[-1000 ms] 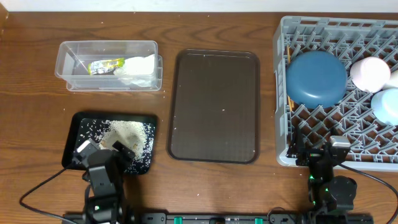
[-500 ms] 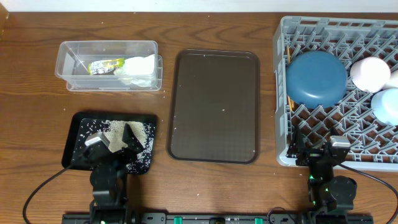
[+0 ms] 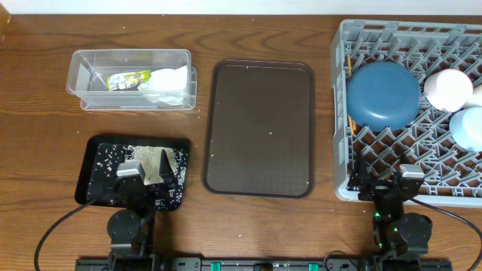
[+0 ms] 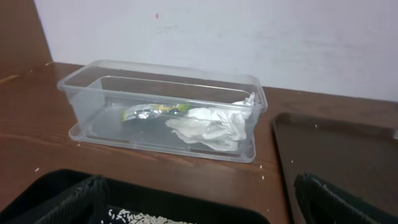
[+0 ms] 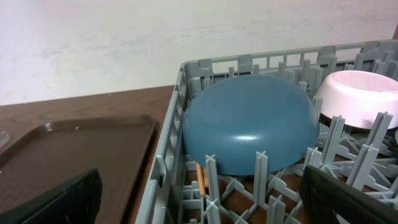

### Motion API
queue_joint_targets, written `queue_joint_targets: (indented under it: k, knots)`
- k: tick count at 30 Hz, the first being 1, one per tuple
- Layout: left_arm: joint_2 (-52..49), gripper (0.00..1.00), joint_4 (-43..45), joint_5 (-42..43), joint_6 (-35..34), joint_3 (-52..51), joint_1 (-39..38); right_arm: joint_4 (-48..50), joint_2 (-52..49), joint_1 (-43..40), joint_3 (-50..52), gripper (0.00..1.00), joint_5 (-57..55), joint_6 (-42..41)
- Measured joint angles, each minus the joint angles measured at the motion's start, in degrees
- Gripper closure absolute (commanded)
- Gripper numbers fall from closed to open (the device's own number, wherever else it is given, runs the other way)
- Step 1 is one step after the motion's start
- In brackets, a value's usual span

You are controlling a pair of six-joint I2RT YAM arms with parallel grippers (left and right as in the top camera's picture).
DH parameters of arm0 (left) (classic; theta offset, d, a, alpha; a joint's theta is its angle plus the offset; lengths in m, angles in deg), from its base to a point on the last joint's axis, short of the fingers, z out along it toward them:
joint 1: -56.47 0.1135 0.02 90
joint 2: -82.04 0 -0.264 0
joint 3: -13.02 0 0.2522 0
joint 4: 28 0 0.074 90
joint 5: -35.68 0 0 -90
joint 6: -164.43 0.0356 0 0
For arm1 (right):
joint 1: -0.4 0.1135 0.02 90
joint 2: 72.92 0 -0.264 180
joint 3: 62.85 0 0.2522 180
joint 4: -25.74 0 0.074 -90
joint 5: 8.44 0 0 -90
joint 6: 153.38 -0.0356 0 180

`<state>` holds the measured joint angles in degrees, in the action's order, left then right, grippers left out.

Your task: Sort waste into correct bins and load items into the dishwasher rack

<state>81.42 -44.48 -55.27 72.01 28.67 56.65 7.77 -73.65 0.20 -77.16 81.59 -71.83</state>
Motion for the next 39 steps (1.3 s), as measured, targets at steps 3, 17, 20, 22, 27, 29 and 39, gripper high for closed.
queue_joint_targets:
  k: [3,17,20,22,27,29,39]
  knots:
    - [0.0,0.02,0.0,0.8,1.0,0.0,-0.8,0.0,0.0,0.0,0.0,0.01,0.0,0.0]
    - [0.0,0.02,-0.1,1.2,1.4,0.0,-2.9,0.0,0.0,0.0,0.0,0.01,0.0,0.0]
    - [0.0,0.02,-0.1,1.2,1.4,0.0,-2.9,0.0,0.0,0.0,0.0,0.01,0.0,0.0]
    - [0.0,0.02,-0.1,1.2,1.4,0.0,-2.9,0.0,0.0,0.0,0.0,0.01,0.0,0.0]
    - [0.0,0.02,-0.1,1.2,1.4,0.0,-2.9,0.0,0.0,0.0,0.0,0.01,0.0,0.0]
    - [0.0,0.02,-0.1,1.2,1.4,0.0,-2.9,0.0,0.0,0.0,0.0,0.01,0.0,0.0]
    - [0.0,0.02,-0.1,1.2,1.4,0.0,-2.9,0.0,0.0,0.0,0.0,0.01,0.0,0.0]
